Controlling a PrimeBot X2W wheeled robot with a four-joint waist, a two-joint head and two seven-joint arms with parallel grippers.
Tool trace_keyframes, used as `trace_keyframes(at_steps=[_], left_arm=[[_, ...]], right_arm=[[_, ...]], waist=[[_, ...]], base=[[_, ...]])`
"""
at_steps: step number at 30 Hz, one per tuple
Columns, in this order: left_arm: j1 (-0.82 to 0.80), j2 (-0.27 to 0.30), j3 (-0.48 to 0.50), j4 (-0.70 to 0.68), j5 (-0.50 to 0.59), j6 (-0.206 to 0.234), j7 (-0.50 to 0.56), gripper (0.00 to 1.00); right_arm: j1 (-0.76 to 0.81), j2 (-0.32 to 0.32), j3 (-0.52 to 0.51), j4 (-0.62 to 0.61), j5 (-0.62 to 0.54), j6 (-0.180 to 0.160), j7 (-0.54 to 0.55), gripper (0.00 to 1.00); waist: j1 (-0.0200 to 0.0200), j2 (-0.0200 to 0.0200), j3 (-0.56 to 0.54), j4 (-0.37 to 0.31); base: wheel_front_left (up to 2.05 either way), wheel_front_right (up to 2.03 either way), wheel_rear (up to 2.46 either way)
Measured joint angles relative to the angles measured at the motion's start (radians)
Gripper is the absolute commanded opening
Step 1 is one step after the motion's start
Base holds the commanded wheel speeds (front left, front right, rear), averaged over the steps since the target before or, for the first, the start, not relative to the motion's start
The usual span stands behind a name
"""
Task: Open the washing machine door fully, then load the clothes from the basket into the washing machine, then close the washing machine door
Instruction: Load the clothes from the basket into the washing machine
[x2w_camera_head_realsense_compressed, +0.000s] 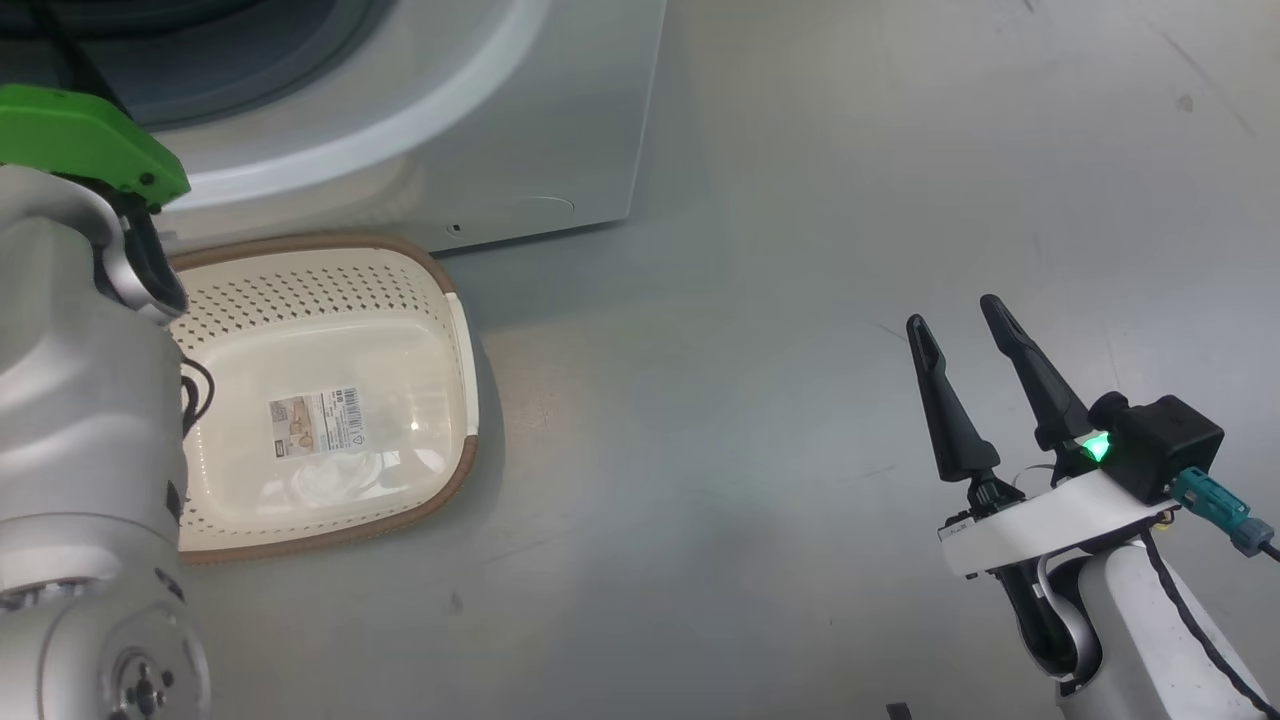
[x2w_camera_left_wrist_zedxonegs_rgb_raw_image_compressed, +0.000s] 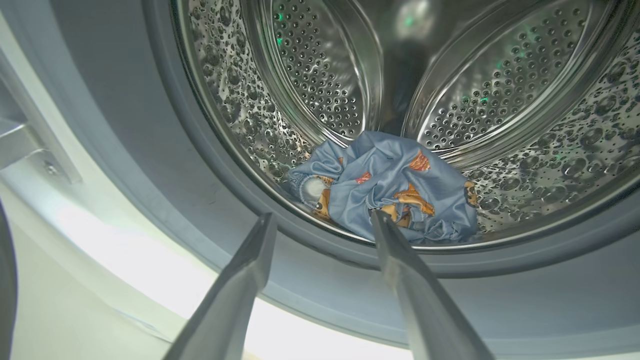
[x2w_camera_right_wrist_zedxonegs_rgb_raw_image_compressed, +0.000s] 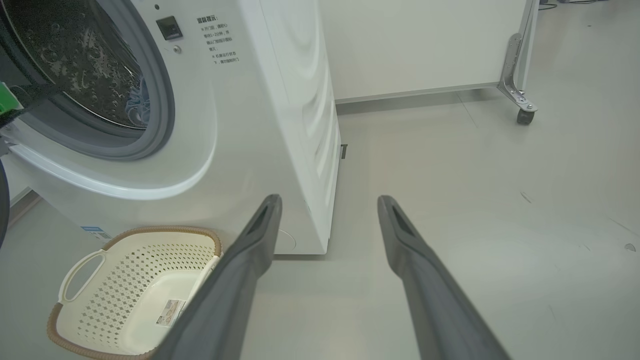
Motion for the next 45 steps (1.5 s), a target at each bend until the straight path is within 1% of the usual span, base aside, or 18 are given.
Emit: trace_keyframes(at_steps=[2,7,13,20,25,29,37,45], left_arm=[[0.029,-0.013,-0.002,-0.014,-0.002,-0.001,0.0,1.0],[0.085,-0.03,-0.037,-0.041,0.007,-0.02,0.0,1.0],[0.19,-0.055,-0.081,-0.083,0.024,-0.06,0.0,1.0],[0.323,-0.059,-0.097,-0.138,0.021,-0.098,0.0,1.0],[0.411,-0.061,-0.097,-0.192,0.004,-0.11,0.0,1.0],[0.47,-0.061,-0.097,-0.246,-0.016,-0.13,0.0,1.0],[0.606,-0.061,-0.099,-0.366,-0.027,-0.15,0.0,1.0],[0.758,-0.061,-0.115,-0.449,-0.026,-0.149,0.0,1.0]], right_arm=[[-0.001,0.001,-0.001,0.001,0.0,0.0,0.0,1.0],[-0.002,0.001,-0.008,0.003,0.0,0.0,0.0,1.0],[-0.001,0.001,-0.018,0.011,0.0,0.0,0.0,1.0],[0.008,0.0,-0.015,0.017,-0.007,0.0,0.0,1.0],[0.033,0.0,-0.015,0.022,-0.008,0.0,0.0,1.0],[0.055,0.0,-0.019,0.022,-0.008,0.0,0.0,1.0],[0.082,0.001,-0.019,0.021,-0.008,0.0,0.0,1.0],[0.11,-0.001,-0.032,0.022,-0.008,0.0,0.0,1.0]], waist=[[0.0,0.0,-0.018,0.008],[0.0,0.0,-0.062,0.03],[0.0,0.0,-0.114,0.057],[0.0,0.0,-0.182,0.082],[0.0,0.0,-0.232,0.096],[0.0,0.0,-0.266,0.104],[0.0,0.0,-0.314,0.109],[0.0,0.0,-0.354,0.107]], base=[[0.0,0.0,0.0],[0.0,0.0,0.0],[0.0,0.0,0.0],[0.0,0.0,0.0],[0.0,0.0,0.0],[0.0,0.0,0.0],[0.0,0.0,0.0],[0.0,0.0,0.0]])
